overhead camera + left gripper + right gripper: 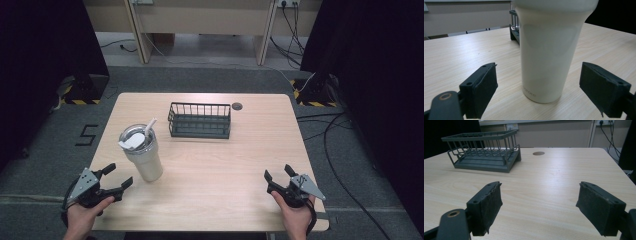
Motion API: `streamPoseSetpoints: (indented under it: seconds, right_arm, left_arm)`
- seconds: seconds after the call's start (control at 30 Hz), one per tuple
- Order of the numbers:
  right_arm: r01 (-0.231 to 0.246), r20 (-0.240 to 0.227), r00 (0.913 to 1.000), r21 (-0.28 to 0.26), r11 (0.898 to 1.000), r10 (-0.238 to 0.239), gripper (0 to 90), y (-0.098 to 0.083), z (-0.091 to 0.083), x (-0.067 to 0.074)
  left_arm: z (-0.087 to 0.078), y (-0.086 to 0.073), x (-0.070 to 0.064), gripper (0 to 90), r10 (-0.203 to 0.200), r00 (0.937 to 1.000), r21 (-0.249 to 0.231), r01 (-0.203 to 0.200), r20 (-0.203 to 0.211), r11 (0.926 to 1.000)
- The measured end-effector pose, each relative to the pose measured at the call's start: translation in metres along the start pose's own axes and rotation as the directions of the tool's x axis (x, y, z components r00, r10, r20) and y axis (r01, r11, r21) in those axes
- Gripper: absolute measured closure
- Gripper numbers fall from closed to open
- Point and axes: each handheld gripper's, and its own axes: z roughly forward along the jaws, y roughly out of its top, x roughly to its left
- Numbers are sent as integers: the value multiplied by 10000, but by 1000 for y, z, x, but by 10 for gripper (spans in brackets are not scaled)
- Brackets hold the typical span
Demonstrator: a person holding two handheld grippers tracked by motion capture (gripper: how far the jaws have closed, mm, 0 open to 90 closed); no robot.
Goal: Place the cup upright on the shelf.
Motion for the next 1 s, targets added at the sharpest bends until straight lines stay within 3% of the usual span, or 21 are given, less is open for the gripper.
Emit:
streamPoseSetpoints:
  seconds: [0.27, 0.47, 0.87, 1.0]
  right_arm:
    - [74, 62, 10000, 24, 10000, -74, 198, 3, 0, 0]
    - [64, 42, 10000, 63, 10000, -65, 198, 5, 2, -1]
    - [88, -18, 10000, 226, 9997, -87, 197, 4, 3, 0]
    - [122, -55, 9999, 315, 9994, -121, 198, 4, 4, 0]
  left_arm:
    - [8, 5, -10, 141, 188, 9983, -142, -181, 550, 9997]
    - [23, 7, -14, 141, 10, 9947, -3, -9, 1027, 10000]
    - [42, 10, -10, 140, 154, 9960, 156, -168, 878, 9997]
    - [51, 10, -7, 117, -9, 9964, 199, -8, 853, 9998]
